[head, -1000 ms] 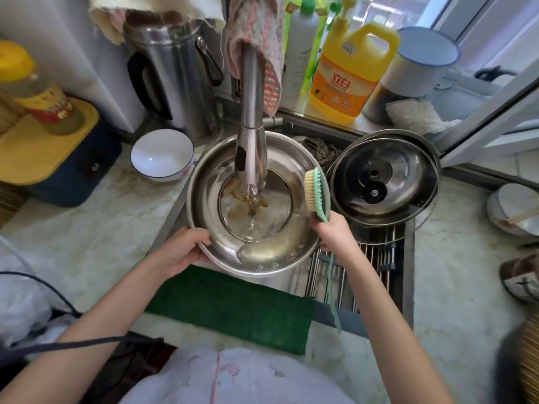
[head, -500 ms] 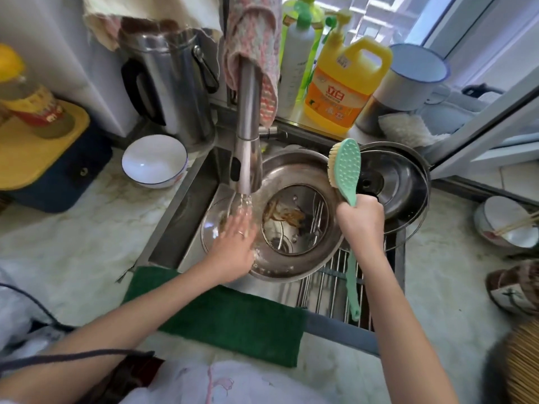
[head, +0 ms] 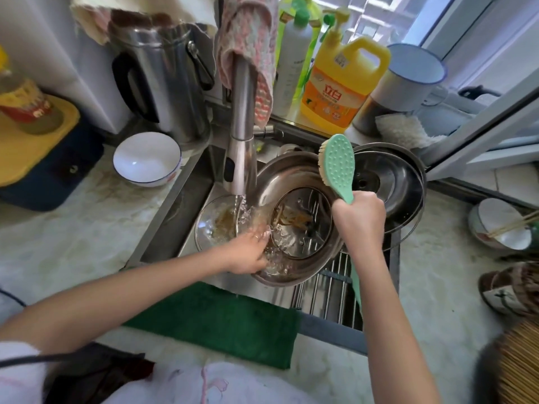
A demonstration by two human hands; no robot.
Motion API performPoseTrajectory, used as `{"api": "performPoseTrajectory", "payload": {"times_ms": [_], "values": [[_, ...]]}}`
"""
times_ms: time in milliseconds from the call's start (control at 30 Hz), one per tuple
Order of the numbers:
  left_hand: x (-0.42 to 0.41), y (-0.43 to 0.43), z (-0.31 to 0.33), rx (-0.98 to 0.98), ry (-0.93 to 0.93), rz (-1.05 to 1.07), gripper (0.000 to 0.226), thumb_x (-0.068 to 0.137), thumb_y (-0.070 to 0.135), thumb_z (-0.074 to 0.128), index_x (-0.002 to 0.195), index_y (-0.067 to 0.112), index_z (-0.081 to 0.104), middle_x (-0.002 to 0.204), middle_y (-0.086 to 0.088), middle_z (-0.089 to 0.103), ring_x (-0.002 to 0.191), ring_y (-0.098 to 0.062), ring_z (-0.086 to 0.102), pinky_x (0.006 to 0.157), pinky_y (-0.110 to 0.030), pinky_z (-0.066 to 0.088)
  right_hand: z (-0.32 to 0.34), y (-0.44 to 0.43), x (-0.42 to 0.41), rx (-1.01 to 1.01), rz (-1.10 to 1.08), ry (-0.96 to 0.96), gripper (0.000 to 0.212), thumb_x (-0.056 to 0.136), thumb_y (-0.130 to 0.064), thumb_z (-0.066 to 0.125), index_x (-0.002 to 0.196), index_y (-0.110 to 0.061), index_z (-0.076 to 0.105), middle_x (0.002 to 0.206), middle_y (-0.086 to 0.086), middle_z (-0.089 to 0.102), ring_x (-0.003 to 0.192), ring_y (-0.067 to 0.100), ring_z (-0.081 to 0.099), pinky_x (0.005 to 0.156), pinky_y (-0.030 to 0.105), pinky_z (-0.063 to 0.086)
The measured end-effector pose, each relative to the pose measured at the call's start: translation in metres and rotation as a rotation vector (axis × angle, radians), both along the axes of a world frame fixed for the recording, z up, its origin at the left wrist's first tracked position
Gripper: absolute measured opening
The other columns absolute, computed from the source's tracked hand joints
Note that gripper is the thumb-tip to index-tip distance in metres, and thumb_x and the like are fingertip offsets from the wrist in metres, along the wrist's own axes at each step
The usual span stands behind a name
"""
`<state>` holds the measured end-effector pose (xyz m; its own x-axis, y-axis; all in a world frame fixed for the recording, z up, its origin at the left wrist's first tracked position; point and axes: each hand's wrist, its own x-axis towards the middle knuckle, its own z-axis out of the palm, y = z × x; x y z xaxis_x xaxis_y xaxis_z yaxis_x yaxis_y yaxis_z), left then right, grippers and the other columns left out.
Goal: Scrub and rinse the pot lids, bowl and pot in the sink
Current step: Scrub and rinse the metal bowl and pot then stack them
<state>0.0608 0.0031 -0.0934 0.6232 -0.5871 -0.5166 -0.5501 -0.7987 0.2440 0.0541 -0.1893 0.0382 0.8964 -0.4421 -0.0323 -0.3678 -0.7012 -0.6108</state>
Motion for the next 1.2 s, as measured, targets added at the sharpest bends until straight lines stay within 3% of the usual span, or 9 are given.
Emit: {"api": "performPoseTrajectory", "payload": {"times_ms": [100,200,333,500,600,767,933,1067,1200], "values": [[0.032,0.020,-0.016,0.063,-0.290,-0.142,0.062,0.100,0.038,0.018,0.144,0.015,-0.018,0.153,-0.009,-0.021,0.142,-0.021,-0.020,0.119,-0.040,-0.006,0.002,-0.002,-0.006,-0.027,0.052,0.018,0.017,0.075,-0.002,0.050,0.059,0.002,0.055,0.053,0.009,0.049,0.047,0.019,0.042,0.042,0.025,0.027],[0.046,0.019,-0.021,0.072,-0.375,-0.022,0.067,0.097,0.033,0.022,0.143,0.011,-0.021,0.155,-0.011,-0.021,0.142,-0.021,-0.022,0.119,-0.041,-0.003,-0.001,-0.004,-0.006,-0.018,0.000,0.026,0.021,0.075,-0.002,0.050,0.054,-0.003,0.049,0.051,0.008,0.047,0.048,0.020,0.041,0.043,0.028,0.027],[0.006,-0.009,-0.005,-0.013,-0.071,0.180,0.071,0.097,0.037,0.031,0.150,0.003,-0.003,0.154,-0.015,-0.016,0.144,-0.027,-0.016,0.114,-0.038,-0.015,-0.011,-0.005,-0.001,0.036,-0.109,0.045,0.017,0.077,-0.005,0.050,0.061,-0.004,0.056,0.056,0.006,0.049,0.055,0.023,0.048,0.045,0.027,0.031],[-0.029,0.008,0.027,-0.304,0.218,0.007,0.053,0.102,0.043,0.024,0.146,0.016,0.034,0.154,-0.005,0.029,0.141,-0.015,0.027,0.115,-0.027,0.016,-0.023,-0.013,0.002,0.049,-0.135,0.055,0.015,0.077,-0.007,0.051,0.071,0.001,0.062,0.067,0.014,0.057,0.064,0.029,0.054,0.046,0.026,0.031],[-0.024,0.042,0.037,-0.312,-0.019,-0.193,0.050,0.096,0.055,0.033,0.125,0.025,0.059,0.123,0.009,0.062,0.112,-0.009,0.055,0.103,-0.031,0.039,-0.030,-0.030,0.003,0.115,-0.162,0.126,0.015,0.077,-0.009,0.052,0.075,0.002,0.062,0.068,0.013,0.056,0.067,0.031,0.054,0.047,0.027,0.034],[-0.012,0.078,0.048,-0.547,-0.355,-0.192,0.013,0.081,0.017,0.068,0.078,0.015,0.056,0.076,0.003,0.057,0.074,-0.016,0.052,0.074,-0.021,0.036,-0.043,-0.040,-0.001,0.636,-0.261,0.312,0.019,0.077,0.001,0.057,0.064,-0.008,0.047,0.052,0.003,0.037,0.035,0.011,0.033,0.033,0.016,0.022],[-0.018,0.090,0.090,-0.533,-0.541,-0.306,0.010,0.085,0.009,0.060,0.078,0.012,0.055,0.075,0.000,0.050,0.070,-0.017,0.043,0.071,-0.023,0.028,-0.072,-0.031,-0.007,0.897,-0.240,0.480,0.021,0.088,-0.004,0.053,0.068,-0.009,0.048,0.042,-0.002,0.043,0.031,0.009,0.037,0.030,0.018,0.023],[-0.016,0.096,0.108,-0.472,-0.694,-0.400,0.025,0.074,-0.013,0.055,0.077,0.011,0.058,0.076,-0.003,0.057,0.071,-0.020,0.047,0.078,-0.026,0.034,-0.086,-0.008,-0.003,1.098,-0.258,0.488,0.012,0.093,-0.009,0.053,0.087,-0.005,0.063,0.073,0.007,0.066,0.064,0.020,0.062,0.064,0.030,0.050],[-0.009,0.107,0.106,-0.402,-0.799,-0.444,0.024,0.078,-0.010,0.055,0.079,0.012,0.061,0.080,-0.003,0.062,0.075,-0.020,0.053,0.089,-0.031,0.038,-0.090,0.010,0.001,1.172,-0.271,0.301,0.012,0.090,-0.004,0.055,0.100,-0.001,0.062,0.081,0.010,0.069,0.072,0.022,0.067,0.076,0.035,0.056]]}}
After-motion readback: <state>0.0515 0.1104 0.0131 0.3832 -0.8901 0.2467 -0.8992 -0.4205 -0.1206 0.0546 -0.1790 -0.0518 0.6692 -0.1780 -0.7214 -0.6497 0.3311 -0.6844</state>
